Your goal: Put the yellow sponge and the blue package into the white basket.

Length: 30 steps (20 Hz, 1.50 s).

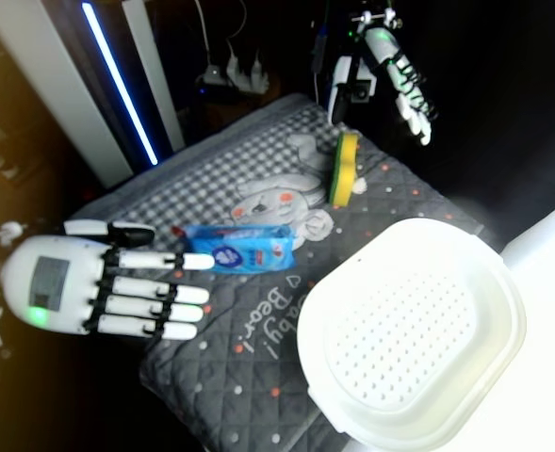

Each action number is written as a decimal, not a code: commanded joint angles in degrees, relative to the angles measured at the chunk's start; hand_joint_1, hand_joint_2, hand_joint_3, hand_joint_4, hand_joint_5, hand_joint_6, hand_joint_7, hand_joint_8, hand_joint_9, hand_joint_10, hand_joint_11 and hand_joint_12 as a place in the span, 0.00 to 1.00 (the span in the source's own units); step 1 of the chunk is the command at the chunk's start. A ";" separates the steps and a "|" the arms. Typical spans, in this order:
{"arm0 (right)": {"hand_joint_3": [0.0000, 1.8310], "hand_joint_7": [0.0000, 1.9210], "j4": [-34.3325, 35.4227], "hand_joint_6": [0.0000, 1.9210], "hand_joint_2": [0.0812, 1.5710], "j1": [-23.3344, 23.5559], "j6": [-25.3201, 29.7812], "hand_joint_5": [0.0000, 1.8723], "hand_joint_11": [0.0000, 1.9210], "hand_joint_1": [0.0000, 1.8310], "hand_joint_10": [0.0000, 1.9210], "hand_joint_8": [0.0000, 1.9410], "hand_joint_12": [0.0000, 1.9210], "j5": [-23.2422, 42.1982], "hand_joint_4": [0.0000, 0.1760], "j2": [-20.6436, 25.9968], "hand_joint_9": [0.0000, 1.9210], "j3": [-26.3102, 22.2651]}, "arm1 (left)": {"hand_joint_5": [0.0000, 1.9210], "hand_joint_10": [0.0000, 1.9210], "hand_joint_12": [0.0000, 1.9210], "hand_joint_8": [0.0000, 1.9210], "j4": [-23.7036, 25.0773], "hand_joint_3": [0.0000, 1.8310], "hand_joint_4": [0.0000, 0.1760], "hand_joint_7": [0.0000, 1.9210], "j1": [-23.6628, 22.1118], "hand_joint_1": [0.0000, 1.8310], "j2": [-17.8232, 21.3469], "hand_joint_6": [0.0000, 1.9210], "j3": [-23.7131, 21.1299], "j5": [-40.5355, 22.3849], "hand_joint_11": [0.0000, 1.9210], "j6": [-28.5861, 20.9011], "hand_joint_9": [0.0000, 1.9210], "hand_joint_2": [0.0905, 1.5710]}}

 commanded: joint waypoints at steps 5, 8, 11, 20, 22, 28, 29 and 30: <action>0.00 0.00 -2.61 0.00 0.51 4.31 0.22 0.01 0.00 0.34 0.00 0.00 0.00 5.53 1.00 -1.77 0.00 0.76 | 0.19 0.00 0.12 0.00 -0.56 0.00 0.20 0.09 -0.34 0.36 -0.74 0.00 0.24 -6.61 0.00 -0.38 0.04 0.59; 0.00 0.00 -2.14 0.00 0.49 5.93 0.22 0.00 0.00 0.30 0.00 0.00 0.00 5.50 1.00 -4.24 0.00 2.10 | 0.18 0.00 0.08 0.00 -0.58 0.00 0.23 0.09 -1.02 0.43 -2.35 0.00 1.12 -5.14 0.00 -0.37 0.03 0.59; 0.00 0.00 -2.01 0.00 0.50 7.64 0.22 0.00 0.00 0.31 0.00 0.00 0.00 4.43 1.00 -6.41 0.00 3.50 | 0.17 0.00 0.01 0.00 -0.45 0.00 0.33 0.06 -3.02 0.39 -5.20 0.00 3.32 -1.05 0.03 -0.21 0.01 0.58; 0.00 0.00 -1.89 0.00 0.53 9.07 0.22 0.04 0.00 0.36 0.00 0.00 0.09 -1.50 1.00 -10.26 0.00 7.12 | 0.09 0.01 0.48 0.00 -0.77 0.00 0.17 0.10 -4.83 0.53 -10.35 0.01 7.92 8.62 0.00 1.18 0.14 0.61; 0.00 0.04 -1.95 0.01 0.56 9.07 0.22 0.08 0.01 0.36 0.00 0.00 0.01 -2.23 1.00 -10.65 0.00 7.39 | 0.12 0.00 0.36 0.00 -1.17 0.00 0.00 0.11 -4.85 0.58 -11.00 0.00 8.37 9.66 0.00 1.63 0.10 0.62; 0.00 0.55 -2.62 0.40 0.68 9.07 0.22 0.50 0.21 0.77 0.60 0.37 0.54 -4.42 0.00 -11.83 0.49 8.50 | 0.49 0.35 0.77 0.61 -1.12 0.00 0.00 0.52 -5.41 0.69 -12.92 0.43 9.74 11.60 0.35 1.84 0.52 0.70; 0.00 0.55 -2.77 0.50 0.70 9.07 0.22 0.47 0.41 0.70 0.42 0.49 0.58 -4.57 0.00 -11.83 0.58 8.61 | 0.50 0.47 0.82 0.63 -0.94 0.00 0.00 0.51 -5.73 0.69 -12.87 0.39 9.65 11.25 0.36 1.85 0.51 0.70; 0.00 0.55 -2.96 0.54 0.71 9.08 0.22 0.46 0.48 0.68 0.32 0.52 0.58 -4.72 0.00 -11.83 0.64 8.81 | 0.53 0.49 0.82 0.61 -0.64 0.00 0.00 0.53 -6.22 0.69 -12.69 0.36 9.64 10.94 0.35 1.86 0.49 0.69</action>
